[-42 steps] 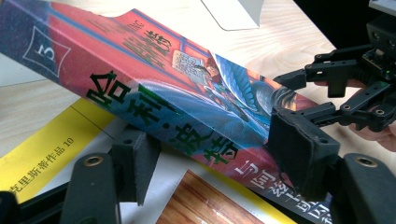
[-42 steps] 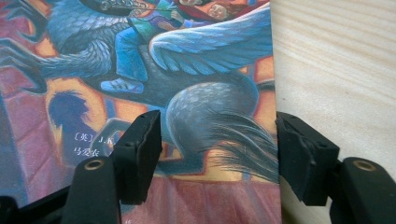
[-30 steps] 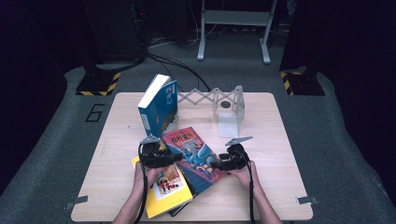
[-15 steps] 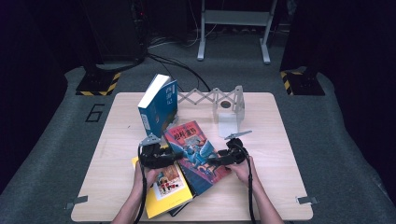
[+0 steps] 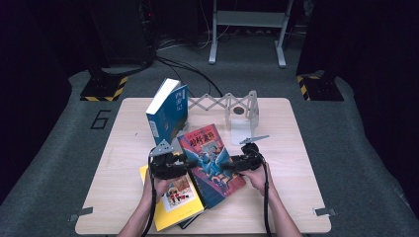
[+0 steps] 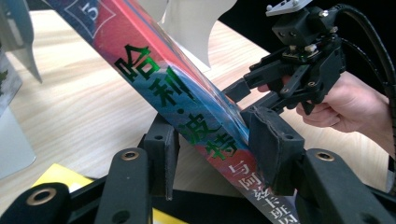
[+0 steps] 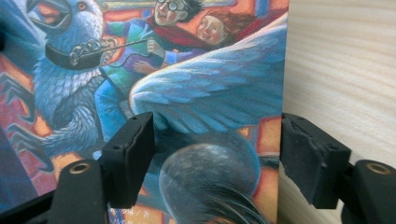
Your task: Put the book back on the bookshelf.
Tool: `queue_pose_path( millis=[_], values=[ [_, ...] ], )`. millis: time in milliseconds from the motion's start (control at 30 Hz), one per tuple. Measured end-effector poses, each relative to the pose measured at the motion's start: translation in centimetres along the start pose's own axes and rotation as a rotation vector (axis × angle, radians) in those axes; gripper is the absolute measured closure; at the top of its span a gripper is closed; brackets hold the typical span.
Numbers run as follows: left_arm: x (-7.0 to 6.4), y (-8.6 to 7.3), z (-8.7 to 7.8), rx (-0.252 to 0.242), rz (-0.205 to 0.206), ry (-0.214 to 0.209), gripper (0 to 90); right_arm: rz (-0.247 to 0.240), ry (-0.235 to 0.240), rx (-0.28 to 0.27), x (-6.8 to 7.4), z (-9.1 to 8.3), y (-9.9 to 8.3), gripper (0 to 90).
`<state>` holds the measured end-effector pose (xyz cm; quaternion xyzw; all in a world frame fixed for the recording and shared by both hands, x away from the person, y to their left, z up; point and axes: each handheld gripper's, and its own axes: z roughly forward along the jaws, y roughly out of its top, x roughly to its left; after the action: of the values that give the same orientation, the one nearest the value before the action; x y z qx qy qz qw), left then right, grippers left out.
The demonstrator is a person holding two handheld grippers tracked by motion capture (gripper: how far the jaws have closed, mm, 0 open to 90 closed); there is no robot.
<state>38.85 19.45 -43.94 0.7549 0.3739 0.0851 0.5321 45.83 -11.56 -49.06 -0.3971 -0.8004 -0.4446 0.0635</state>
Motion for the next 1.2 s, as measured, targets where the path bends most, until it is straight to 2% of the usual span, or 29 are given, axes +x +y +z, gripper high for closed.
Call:
queue_pose_path(
  millis=[100,133,167,200,300,433,467,500,533,567,633,667,733,800,867,1133,1200],
  values=[
    [-0.3,0.3,0.0,-0.009,0.015,-0.007,55.3,-0.006,-0.007,-0.011,0.1,-0.2,0.0,29.7],
    [-0.4,0.3,0.1,-0.010,0.021,-0.015,56.2,0.015,0.011,-0.047,-0.1,-0.3,0.0,27.0],
    [-0.5,0.4,0.1,-0.007,0.022,-0.024,56.7,0.030,0.025,-0.059,-0.3,-0.3,0.0,24.2],
    [-0.7,0.3,0.3,-0.007,0.021,-0.024,57.0,0.049,0.050,-0.052,-0.5,-0.1,0.1,21.6],
    [-0.8,0.3,0.4,-0.005,0.025,-0.028,57.2,0.067,0.078,-0.044,-0.9,0.1,0.2,21.1],
    [-0.8,0.3,0.4,-0.020,0.029,-0.041,58.2,0.056,0.066,-0.051,-0.8,-0.4,0.2,23.5],
    [-0.9,0.4,0.4,-0.014,0.027,-0.052,58.6,0.063,0.072,-0.059,-0.9,-0.4,0.1,19.7],
    [-1.0,0.4,0.5,-0.024,0.030,-0.050,59.1,0.087,0.069,-0.042,-1.2,-0.2,0.1,11.4],
    [-1.1,0.4,0.6,-0.018,0.038,-0.052,59.2,0.097,0.076,-0.033,-1.4,-0.1,0.1,11.2],
    [-1.2,0.4,0.6,-0.017,0.040,-0.053,59.3,0.100,0.117,-0.044,-1.8,-0.1,0.0,16.3],
    [-1.2,0.4,0.7,-0.020,0.041,-0.059,59.6,0.095,0.128,-0.047,-1.7,-0.2,0.0,19.5],
    [-1.2,0.5,0.7,-0.021,0.051,-0.061,59.7,0.064,0.109,-0.048,-1.2,-0.5,0.1,20.9],
    [-1.4,0.5,0.7,-0.022,0.041,-0.066,59.8,0.064,0.095,-0.046,-1.1,-0.7,0.1,22.7],
    [-1.3,0.6,0.7,-0.025,0.051,-0.073,60.2,0.056,0.066,-0.062,-0.9,-1.3,-0.1,29.7],
    [-1.4,0.7,0.8,-0.030,0.036,-0.079,61.3,0.047,0.043,-0.077,-0.8,-2.0,-0.3,34.4],
    [-1.9,1.4,1.4,-0.033,0.028,-0.093,63.4,0.044,0.001,-0.094,-0.7,-3.3,-1.0,45.2],
    [-1.9,1.5,1.5,-0.038,0.022,-0.092,64.2,0.042,-0.029,-0.111,-0.4,-4.1,-1.2,51.9]
  ],
)
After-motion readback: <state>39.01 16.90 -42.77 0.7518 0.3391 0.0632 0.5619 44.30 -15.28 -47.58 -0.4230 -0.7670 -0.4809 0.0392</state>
